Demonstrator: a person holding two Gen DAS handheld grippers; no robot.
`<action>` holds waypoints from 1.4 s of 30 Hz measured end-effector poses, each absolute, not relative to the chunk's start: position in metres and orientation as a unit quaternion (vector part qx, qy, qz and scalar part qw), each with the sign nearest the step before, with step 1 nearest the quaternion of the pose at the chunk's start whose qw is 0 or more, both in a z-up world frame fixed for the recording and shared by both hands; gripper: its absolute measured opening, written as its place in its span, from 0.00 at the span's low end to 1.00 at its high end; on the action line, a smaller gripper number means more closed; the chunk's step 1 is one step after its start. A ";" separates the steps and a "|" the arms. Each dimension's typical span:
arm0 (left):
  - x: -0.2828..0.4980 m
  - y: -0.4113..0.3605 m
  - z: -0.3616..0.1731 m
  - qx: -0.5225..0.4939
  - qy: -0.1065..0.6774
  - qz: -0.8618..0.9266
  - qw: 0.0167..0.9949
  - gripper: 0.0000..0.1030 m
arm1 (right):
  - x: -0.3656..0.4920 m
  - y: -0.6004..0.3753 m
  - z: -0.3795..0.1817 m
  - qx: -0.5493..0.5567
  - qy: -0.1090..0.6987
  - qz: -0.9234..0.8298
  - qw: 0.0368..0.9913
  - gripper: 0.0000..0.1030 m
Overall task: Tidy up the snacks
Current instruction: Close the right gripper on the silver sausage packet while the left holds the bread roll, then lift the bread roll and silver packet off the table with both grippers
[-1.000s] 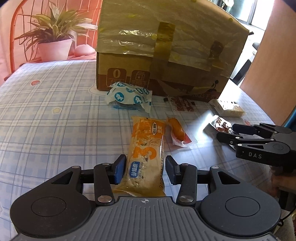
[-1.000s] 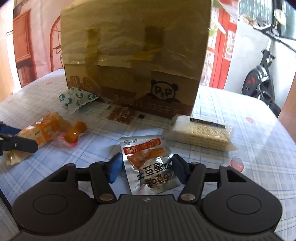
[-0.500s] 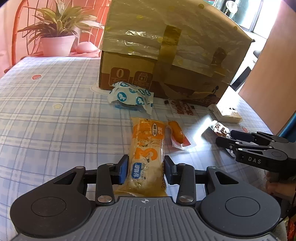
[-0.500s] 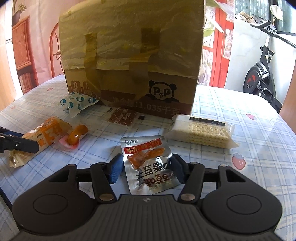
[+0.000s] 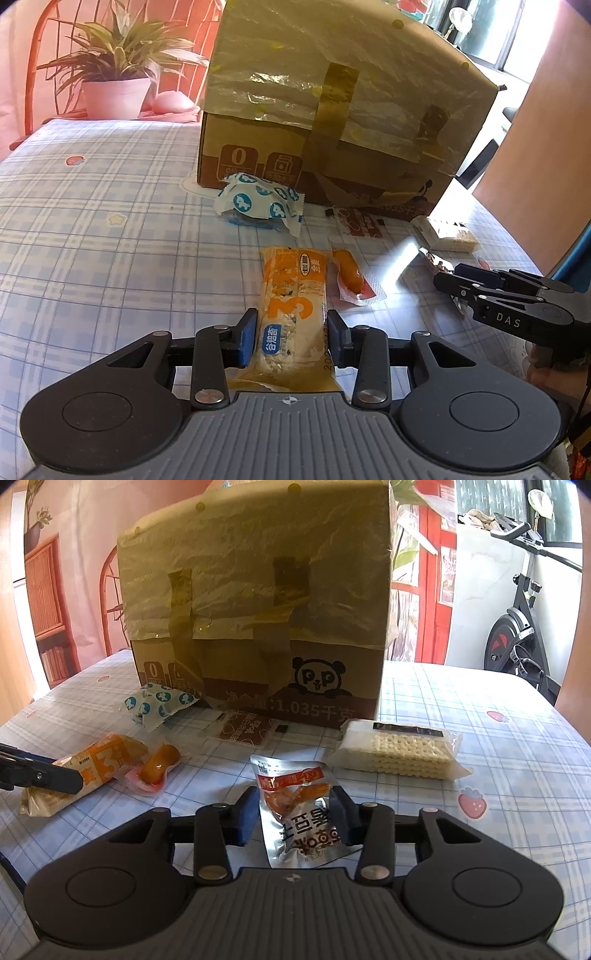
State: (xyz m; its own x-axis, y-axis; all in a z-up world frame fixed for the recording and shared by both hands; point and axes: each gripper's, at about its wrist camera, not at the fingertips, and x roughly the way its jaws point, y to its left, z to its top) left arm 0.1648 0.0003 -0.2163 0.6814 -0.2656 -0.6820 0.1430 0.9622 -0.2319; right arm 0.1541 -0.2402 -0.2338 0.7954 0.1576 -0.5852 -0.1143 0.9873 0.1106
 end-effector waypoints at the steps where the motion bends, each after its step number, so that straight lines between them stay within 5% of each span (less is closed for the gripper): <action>1: 0.164 0.001 -0.216 -0.080 0.383 -0.112 0.914 0.40 | 0.154 -0.240 -0.234 0.034 0.312 0.072 0.947 0.43; 23: 0.155 0.020 -0.206 -0.107 0.356 -0.081 0.925 0.40 | 0.154 -0.246 -0.234 0.055 0.312 0.082 0.945 0.45; 42: 0.155 0.023 -0.210 -0.113 0.359 -0.082 0.923 0.40 | 0.165 -0.234 -0.239 0.015 0.341 0.076 0.937 0.68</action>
State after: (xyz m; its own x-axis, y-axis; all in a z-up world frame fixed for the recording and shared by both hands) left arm 0.1545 0.0225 -0.2101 0.7282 -0.2324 -0.6447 0.0705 0.9611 -0.2669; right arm 0.1650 -0.2340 -0.2388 0.7555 0.1529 -0.6371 -0.1322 0.9880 0.0804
